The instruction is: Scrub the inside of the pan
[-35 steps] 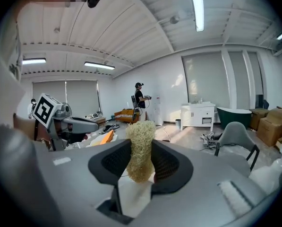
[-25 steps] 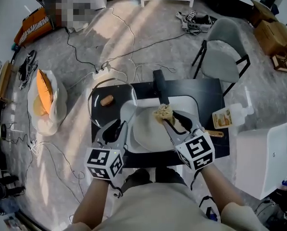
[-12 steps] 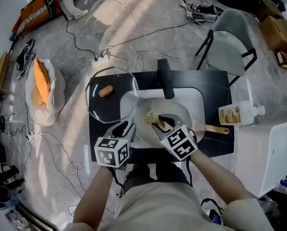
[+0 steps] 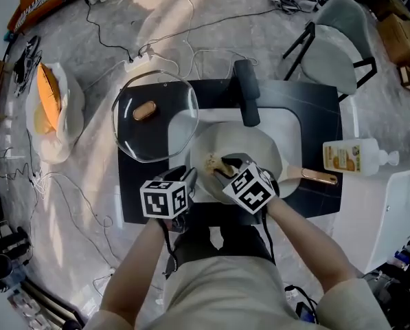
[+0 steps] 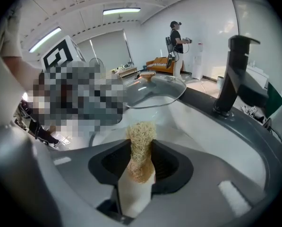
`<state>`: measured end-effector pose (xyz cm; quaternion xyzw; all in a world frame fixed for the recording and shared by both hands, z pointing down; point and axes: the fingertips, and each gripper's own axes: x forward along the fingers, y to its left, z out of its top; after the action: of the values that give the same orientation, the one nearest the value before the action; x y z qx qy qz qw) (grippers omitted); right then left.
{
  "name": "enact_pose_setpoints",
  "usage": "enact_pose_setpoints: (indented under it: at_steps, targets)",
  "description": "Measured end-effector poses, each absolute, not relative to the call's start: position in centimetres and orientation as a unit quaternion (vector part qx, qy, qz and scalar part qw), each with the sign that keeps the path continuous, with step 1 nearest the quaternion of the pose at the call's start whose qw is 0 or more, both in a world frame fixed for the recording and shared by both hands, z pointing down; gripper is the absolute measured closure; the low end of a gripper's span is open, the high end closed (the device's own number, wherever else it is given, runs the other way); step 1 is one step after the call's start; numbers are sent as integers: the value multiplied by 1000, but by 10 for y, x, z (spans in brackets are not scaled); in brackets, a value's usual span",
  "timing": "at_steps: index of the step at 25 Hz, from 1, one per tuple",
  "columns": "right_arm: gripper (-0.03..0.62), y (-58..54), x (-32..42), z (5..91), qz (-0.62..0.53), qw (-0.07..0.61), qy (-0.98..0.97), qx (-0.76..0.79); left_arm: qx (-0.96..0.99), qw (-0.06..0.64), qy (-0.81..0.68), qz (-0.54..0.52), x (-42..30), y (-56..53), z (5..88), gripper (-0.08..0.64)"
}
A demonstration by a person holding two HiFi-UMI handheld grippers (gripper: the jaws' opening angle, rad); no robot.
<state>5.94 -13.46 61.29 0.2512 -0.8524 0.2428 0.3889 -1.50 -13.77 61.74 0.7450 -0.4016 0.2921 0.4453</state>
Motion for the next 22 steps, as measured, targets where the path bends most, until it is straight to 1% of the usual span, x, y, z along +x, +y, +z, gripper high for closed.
enact_pose_setpoints:
  at_steps: [3, 7, 11, 13, 15, 16, 19, 22]
  targets:
    - [454, -130, 56, 629, 254, 406, -847, 231, 730, 477, -396, 288, -13, -133, 633, 397]
    - [454, -126, 52, 643, 282, 408, -842, 215, 704, 520, -395, 280, -13, -129, 653, 396]
    - [453, -120, 52, 660, 275, 438, -837, 179, 699, 529, -393, 279, -10, -132, 659, 396]
    - [453, -117, 50, 668, 277, 443, -837, 161, 702, 523, -389, 287, -6, -135, 658, 402]
    - [453, -115, 46, 676, 277, 448, -837, 146, 699, 523, -389, 294, -4, -137, 660, 444]
    - [453, -115, 42, 680, 274, 449, -839, 140, 695, 527, -392, 293, -4, -137, 662, 454]
    - [453, -118, 32, 692, 258, 456, -841, 132, 681, 550, -398, 276, -6, -137, 664, 468]
    - [453, -129, 29, 707, 260, 465, -835, 140, 679, 555, -398, 270, -6, -137, 664, 471]
